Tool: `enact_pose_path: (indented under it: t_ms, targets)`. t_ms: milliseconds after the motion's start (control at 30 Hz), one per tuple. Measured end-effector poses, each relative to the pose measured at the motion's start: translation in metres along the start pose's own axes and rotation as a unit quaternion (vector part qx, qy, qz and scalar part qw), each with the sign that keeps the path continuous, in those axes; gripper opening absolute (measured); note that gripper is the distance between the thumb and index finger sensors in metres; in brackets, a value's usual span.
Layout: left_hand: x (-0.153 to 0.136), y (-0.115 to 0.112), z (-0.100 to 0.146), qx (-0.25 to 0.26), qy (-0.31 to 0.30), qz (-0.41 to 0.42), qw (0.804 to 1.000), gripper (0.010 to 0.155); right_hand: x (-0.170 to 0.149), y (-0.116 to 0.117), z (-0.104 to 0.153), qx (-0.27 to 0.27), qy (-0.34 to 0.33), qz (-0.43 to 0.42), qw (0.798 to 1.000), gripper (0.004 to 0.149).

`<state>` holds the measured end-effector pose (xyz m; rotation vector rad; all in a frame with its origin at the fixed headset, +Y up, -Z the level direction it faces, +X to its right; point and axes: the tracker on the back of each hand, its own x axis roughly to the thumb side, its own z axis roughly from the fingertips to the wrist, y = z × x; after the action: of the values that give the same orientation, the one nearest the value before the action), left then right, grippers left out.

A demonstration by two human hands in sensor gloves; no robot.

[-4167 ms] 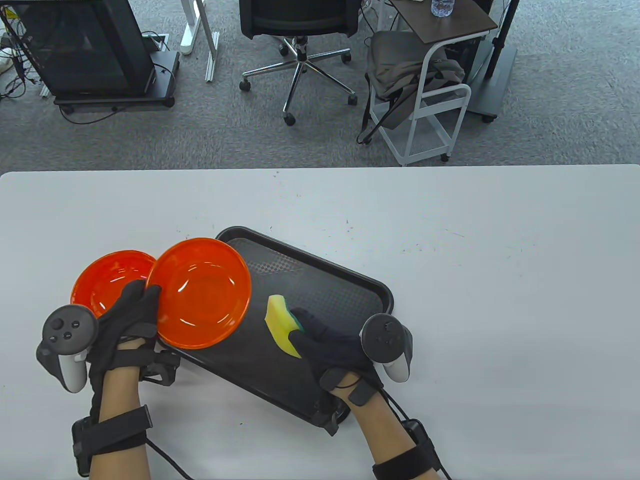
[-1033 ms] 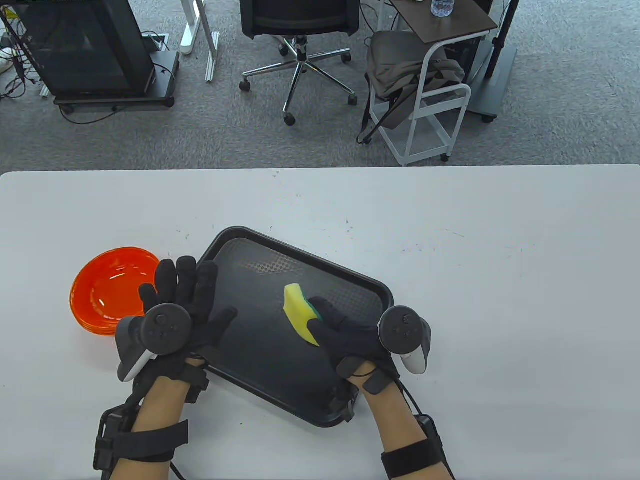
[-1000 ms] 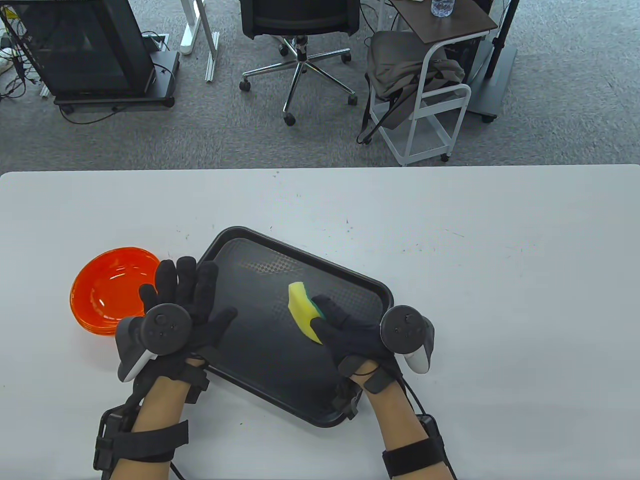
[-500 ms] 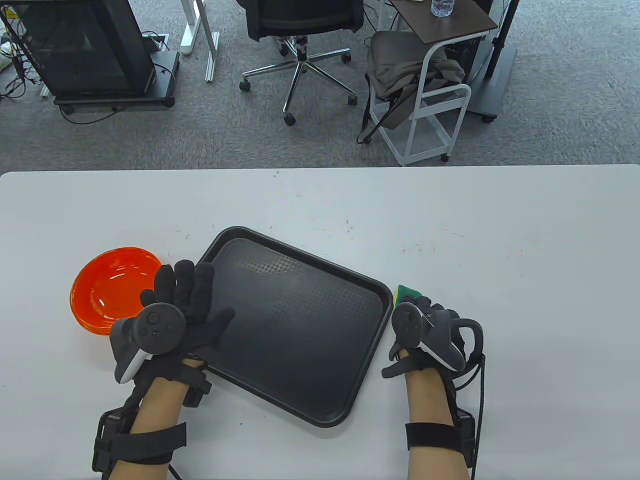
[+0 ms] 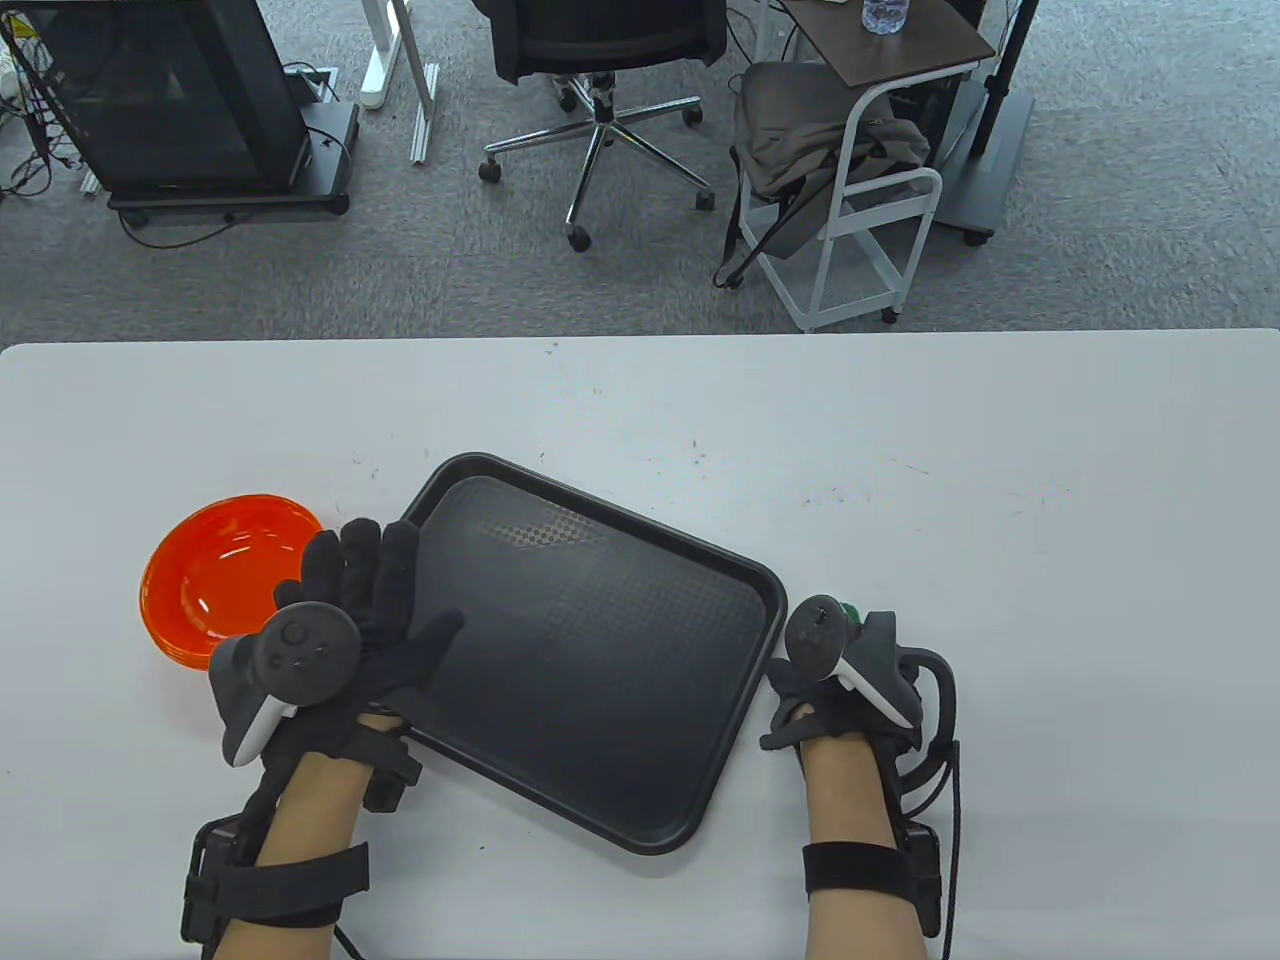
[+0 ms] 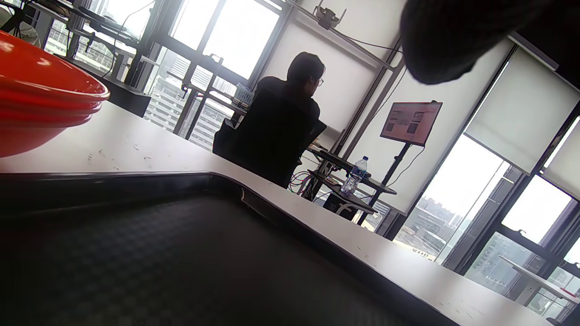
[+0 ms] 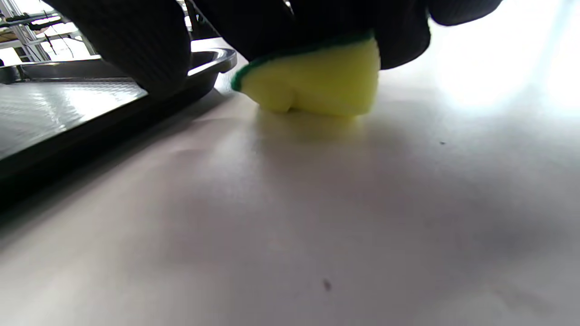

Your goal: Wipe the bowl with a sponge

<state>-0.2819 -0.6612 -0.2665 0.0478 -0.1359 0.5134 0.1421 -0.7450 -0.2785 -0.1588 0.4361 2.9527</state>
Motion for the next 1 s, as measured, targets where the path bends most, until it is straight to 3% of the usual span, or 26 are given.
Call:
enact_pose_path:
  t_ms: [167,367,767,1000]
  targets:
    - [0.003,-0.006,-0.002,-0.01,-0.004,-0.013,1.0,0.082,0.011,-0.015,0.008,-0.053,-0.026,-0.002,0.998,0.061]
    - [0.004,-0.009,-0.002,-0.017,-0.006,-0.02,1.0,0.081,0.049,-0.042,0.036,-0.149,-0.127,-0.032,0.98,0.062]
    - [0.005,-0.012,0.0,-0.02,-0.004,-0.026,0.999,0.081,0.121,-0.042,0.075,-0.118,-0.29,-0.023,0.949,0.07]
    - [0.007,-0.017,0.001,-0.027,-0.002,-0.018,0.999,0.081,0.136,-0.044,0.087,-0.155,-0.338,0.0,0.928,0.07]
